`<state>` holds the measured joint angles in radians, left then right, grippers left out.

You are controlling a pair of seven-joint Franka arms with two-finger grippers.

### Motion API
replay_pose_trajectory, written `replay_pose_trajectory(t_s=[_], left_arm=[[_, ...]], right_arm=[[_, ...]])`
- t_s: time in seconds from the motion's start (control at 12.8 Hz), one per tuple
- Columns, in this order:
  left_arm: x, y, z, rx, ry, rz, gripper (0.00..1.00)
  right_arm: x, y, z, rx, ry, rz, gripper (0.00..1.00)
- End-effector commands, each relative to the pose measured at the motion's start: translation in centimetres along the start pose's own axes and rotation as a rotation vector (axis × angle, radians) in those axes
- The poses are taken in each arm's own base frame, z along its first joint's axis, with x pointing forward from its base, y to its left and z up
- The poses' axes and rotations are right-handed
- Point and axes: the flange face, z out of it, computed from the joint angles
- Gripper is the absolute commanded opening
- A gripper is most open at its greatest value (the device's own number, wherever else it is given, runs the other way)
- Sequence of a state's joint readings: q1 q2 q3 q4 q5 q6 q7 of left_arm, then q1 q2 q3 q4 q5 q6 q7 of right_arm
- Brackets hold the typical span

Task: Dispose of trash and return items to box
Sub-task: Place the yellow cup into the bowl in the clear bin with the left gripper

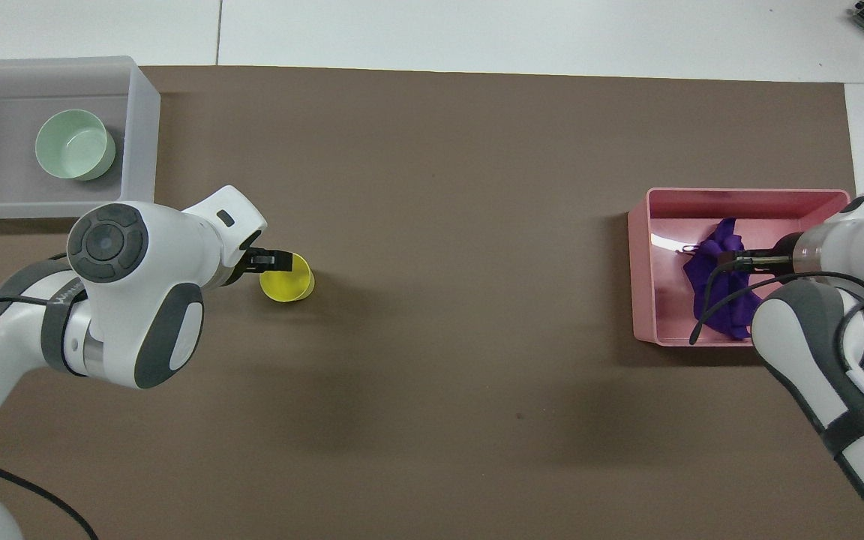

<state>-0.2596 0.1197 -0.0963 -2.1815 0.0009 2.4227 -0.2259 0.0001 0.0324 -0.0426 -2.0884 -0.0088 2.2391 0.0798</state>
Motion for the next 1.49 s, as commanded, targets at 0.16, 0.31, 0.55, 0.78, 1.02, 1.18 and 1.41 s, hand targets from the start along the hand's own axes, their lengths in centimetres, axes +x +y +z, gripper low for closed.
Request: replay_pose_trajectory(t_s=[0.16, 0.31, 0.55, 0.78, 1.02, 1.18, 1.41], left_arm=[[0.7, -0.9, -3.1, 0.013, 0.035, -0.025, 0.0], [2.1, -2.5, -6.1, 0.02, 0.04, -0.055, 0.0], [5.0, -8.2, -9.8, 0.029, 0.102, -0.136, 0.0], [7.6, -17.2, -12.2, 0.06, 0.16, -0.108, 0.0], [9.7, -25.3, -13.3, 0.077, 0.184, -0.163, 0.0], [11.3, -29.2, -13.4, 0.09, 0.2, -0.176, 0.0], [13.8, -32.9, -11.3, 0.087, 0.185, -0.213, 0.0]], right_arm=[[1.0, -1.6, -8.1, -0.016, -0.015, 0.039, 1.0], [1.5, -1.5, -12.0, -0.022, -0.043, 0.042, 1.0], [1.6, -1.1, -17.7, -0.029, -0.072, 0.034, 1.0], [1.0, -1.0, -21.6, -0.042, -0.103, 0.035, 1.0], [0.4, -1.3, -21.6, -0.051, -0.11, 0.019, 1.0], [0.0, -1.2, -21.0, -0.037, -0.124, 0.022, 1.0], [-0.1, -1.2, -21.1, -0.033, -0.121, 0.024, 1.0]])
